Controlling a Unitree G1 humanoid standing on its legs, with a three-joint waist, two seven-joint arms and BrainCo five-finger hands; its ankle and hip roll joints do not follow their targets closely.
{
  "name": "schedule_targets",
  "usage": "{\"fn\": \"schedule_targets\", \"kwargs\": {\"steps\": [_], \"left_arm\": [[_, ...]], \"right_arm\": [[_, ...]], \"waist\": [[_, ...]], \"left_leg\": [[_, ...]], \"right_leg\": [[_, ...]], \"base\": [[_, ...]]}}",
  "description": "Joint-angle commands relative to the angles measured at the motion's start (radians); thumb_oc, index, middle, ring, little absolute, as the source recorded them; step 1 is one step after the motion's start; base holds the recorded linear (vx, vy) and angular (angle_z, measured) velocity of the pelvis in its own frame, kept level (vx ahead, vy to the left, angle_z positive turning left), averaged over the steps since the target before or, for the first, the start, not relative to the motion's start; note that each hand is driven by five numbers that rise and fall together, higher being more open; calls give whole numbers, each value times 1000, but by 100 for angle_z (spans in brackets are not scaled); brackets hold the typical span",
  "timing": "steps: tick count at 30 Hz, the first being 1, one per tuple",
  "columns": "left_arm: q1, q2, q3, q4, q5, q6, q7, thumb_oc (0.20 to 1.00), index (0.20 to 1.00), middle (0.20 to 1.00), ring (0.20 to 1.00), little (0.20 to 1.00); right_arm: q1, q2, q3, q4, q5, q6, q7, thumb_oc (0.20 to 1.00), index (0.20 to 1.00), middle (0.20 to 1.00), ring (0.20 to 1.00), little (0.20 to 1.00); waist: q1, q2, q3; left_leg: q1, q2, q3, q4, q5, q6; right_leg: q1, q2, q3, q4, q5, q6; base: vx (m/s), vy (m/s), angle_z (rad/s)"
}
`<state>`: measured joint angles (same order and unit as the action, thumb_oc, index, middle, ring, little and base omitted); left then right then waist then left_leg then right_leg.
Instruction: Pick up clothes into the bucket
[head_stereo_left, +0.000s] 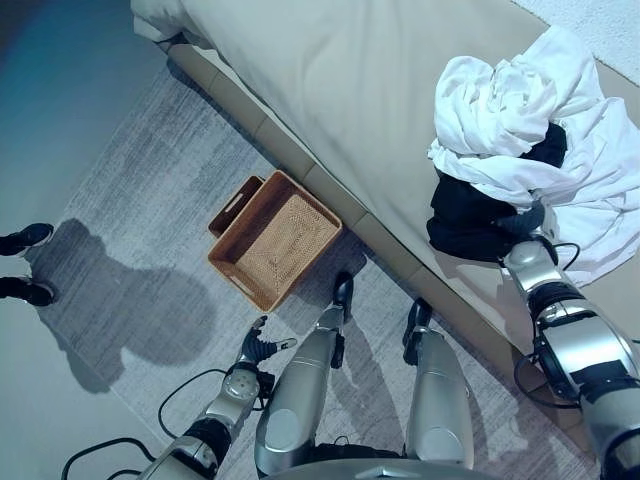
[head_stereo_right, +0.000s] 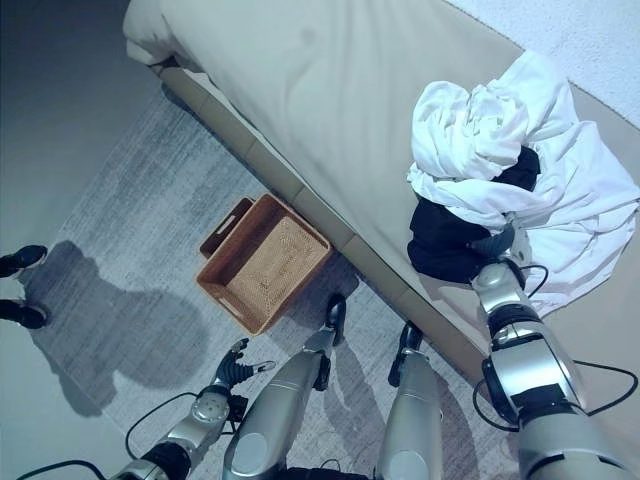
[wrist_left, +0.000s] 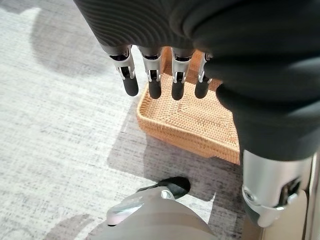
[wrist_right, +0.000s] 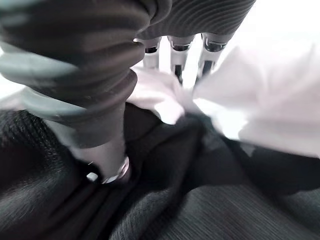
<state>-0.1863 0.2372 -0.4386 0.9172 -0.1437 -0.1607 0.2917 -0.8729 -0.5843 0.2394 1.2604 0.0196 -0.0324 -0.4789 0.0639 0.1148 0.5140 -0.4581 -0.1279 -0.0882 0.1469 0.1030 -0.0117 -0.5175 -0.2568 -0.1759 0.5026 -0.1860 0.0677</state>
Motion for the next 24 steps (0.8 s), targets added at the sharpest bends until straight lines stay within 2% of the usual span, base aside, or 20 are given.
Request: {"fn": "schedule_targets", "kwargs": {"steps": [1, 4, 10, 15, 18, 19, 21, 24], "left_arm": [[26, -54, -35, -14, -14, -18, 11, 1000, 1000, 1000, 1000, 1000], [25, -58, -41, -12, -6, -18, 11, 1000, 1000, 1000, 1000, 1000], [35, -47, -13, -26, 11, -21, 13, 1000, 1000, 1000, 1000, 1000], [42, -31, 17, -24, 29, -22, 15, 1000, 1000, 1000, 1000, 1000], [35, -31, 30, -10, 43, -20, 22, 1000, 1000, 1000, 1000, 1000], [35, -30, 28, -10, 43, -20, 22, 1000, 1000, 1000, 1000, 1000], [29, -35, 33, 19, 61, -16, 36, 1000, 1000, 1000, 1000, 1000], [32, -38, 31, 36, 78, -16, 40, 1000, 1000, 1000, 1000, 1000]], "right_arm": [[6, -22, 13, -51, 68, -34, -9, 200, 200, 200, 200, 200], [19, -23, 9, -106, 71, -47, -19, 200, 200, 200, 200, 200], [128, -38, -76, -398, 132, -108, -50, 200, 200, 200, 200, 200], [191, -72, -161, -570, 102, -132, -105, 200, 200, 200, 200, 200], [230, -54, -256, -706, 94, -173, -203, 200, 200, 200, 200, 200], [234, -53, -259, -710, 93, -171, -204, 200, 200, 200, 200, 200], [252, -1, -354, -836, 60, -227, -328, 200, 200, 200, 200, 200], [249, 41, -398, -924, 5, -249, -401, 200, 200, 200, 200, 200]], "waist": [[-8, 29, -14], [-15, 27, -15], [-49, -5, -39], [-64, -26, -68], [-72, -31, -90], [-71, -30, -93], [-75, -28, -113], [-75, -30, -131]], "left_leg": [[3, -38, -29, 103, -106, 24], [21, -37, -34, 82, -100, 21], [91, -17, -26, 15, -88, 9], [135, 3, -10, -32, -80, 9], [158, 14, -13, -71, -65, 6], [154, 15, -14, -74, -59, 7], [183, 22, -22, -119, -45, 3], [207, 28, -18, -142, -38, 0]], "right_leg": [[59, -43, 24, -85, 93, 25], [72, -44, 24, -96, 97, 29], [122, -31, 25, -158, 118, 44], [159, -12, 36, -206, 140, 55], [185, -4, 26, -240, 148, 59], [185, -3, 24, -248, 157, 59], [213, 4, 8, -279, 160, 63], [234, 10, 4, -297, 168, 67]], "base": [[42, 18, 2], [12, 4, 0], [2, 2, -2], [2, 4, -12], [-1, -19, -18], [18, -29, -7], [6, -22, 0], [3, 0, -2]]}}
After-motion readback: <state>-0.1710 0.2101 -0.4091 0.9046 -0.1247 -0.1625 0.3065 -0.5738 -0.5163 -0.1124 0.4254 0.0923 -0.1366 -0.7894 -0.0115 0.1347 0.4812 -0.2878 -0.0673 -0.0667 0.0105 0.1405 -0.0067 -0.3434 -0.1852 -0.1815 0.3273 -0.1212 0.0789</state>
